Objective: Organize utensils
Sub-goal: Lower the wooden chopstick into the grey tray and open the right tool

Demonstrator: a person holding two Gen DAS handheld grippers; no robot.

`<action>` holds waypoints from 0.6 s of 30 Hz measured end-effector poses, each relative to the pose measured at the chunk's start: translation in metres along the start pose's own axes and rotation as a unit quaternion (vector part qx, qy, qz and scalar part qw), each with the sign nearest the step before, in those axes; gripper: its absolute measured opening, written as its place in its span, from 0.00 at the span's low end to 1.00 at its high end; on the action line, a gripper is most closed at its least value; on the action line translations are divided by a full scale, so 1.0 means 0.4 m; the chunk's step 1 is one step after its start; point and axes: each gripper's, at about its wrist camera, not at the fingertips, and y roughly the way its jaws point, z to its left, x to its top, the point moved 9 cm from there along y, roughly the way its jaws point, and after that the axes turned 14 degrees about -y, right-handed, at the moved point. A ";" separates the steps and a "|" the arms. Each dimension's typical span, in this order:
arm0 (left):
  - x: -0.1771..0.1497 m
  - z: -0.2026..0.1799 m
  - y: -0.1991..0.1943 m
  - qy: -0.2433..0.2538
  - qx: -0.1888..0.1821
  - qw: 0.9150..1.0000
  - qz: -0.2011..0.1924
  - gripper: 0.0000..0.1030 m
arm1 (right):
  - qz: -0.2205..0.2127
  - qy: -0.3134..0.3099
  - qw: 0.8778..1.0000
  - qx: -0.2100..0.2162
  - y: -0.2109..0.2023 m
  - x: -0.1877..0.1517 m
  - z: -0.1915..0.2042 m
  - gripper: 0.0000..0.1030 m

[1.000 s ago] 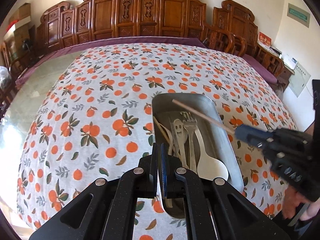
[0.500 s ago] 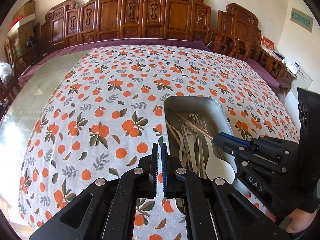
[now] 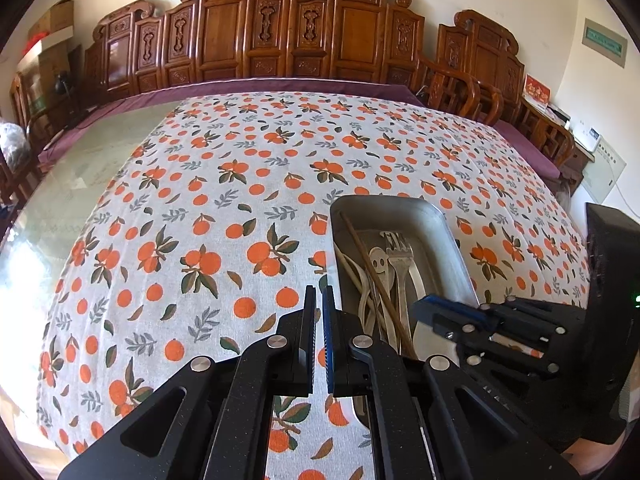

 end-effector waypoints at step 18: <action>-0.014 -0.062 -0.079 0.018 0.011 0.999 -0.035 0.70 | -0.057 0.017 0.996 -0.064 -0.246 -0.032 -0.112 0.36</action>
